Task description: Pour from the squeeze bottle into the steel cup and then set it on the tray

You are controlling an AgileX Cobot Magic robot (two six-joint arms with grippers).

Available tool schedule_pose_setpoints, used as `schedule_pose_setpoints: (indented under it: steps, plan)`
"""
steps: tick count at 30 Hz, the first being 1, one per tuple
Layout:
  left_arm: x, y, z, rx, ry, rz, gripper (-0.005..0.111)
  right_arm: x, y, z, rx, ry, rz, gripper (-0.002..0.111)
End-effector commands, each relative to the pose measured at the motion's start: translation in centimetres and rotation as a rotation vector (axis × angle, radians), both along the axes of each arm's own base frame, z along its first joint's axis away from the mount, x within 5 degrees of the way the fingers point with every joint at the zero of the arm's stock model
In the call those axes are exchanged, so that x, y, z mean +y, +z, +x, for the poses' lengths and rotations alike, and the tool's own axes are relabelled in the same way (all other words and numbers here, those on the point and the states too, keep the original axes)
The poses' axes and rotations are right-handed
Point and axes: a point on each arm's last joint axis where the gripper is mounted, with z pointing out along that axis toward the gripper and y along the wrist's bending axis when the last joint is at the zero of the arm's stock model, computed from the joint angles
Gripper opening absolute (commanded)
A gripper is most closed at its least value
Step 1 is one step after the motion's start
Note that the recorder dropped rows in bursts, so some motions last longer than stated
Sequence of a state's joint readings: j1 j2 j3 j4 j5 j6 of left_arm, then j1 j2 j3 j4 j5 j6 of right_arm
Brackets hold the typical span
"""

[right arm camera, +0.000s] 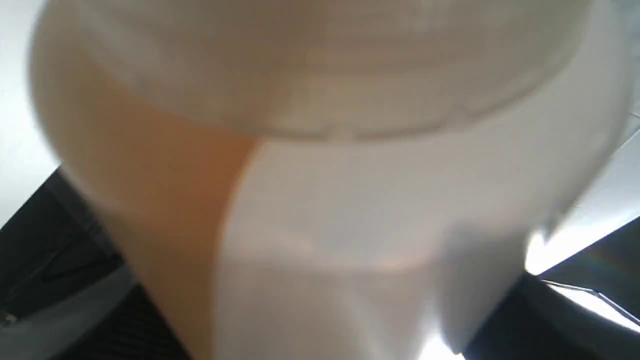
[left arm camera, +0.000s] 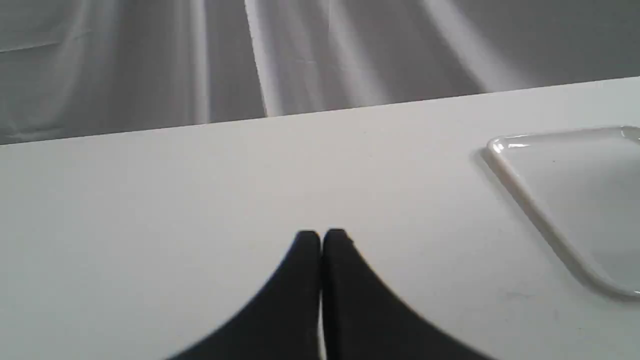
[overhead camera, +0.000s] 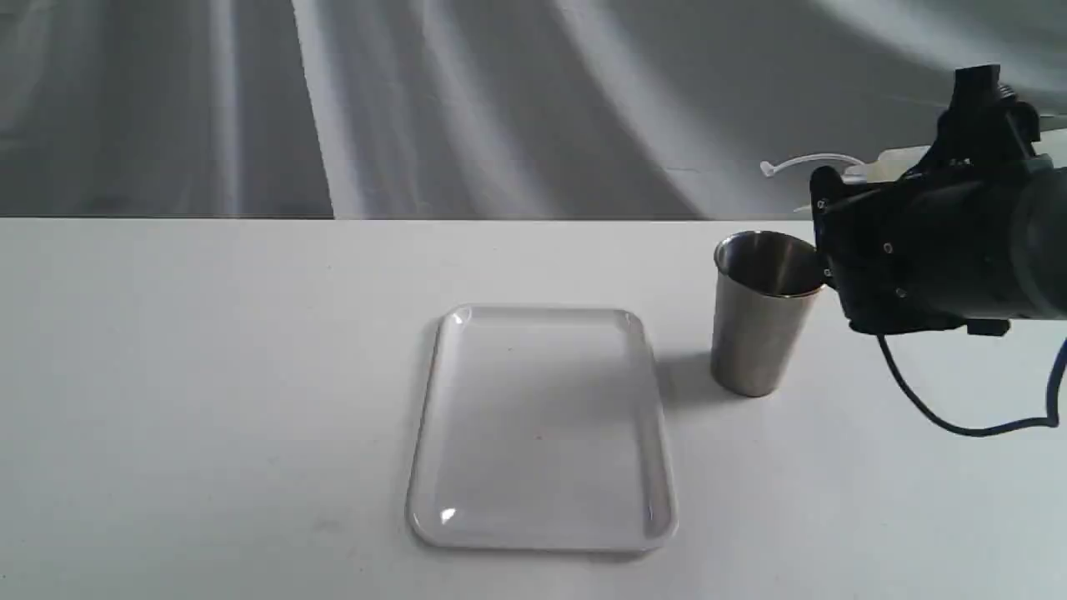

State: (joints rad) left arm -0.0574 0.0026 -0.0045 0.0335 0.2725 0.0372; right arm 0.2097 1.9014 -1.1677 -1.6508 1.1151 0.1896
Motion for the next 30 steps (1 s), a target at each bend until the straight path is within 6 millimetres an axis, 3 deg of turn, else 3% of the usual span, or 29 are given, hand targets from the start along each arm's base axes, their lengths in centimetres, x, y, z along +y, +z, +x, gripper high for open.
schedule_pose_setpoints:
  steps: [1,9,30]
  plan:
    - [-0.04,-0.07,0.00,-0.005,-0.006,-0.003,0.000,-0.08,1.19,0.03,-0.026,-0.001,-0.073,0.016]
    - [-0.04,-0.07,0.00,-0.005,-0.005,-0.006,0.000,-0.14,1.32,-0.02,0.089,0.015,-0.171,0.016]
    - [-0.04,-0.07,0.00,-0.005,-0.005,-0.006,0.000,-0.25,1.76,-0.11,0.174,0.016,-0.288,0.016]
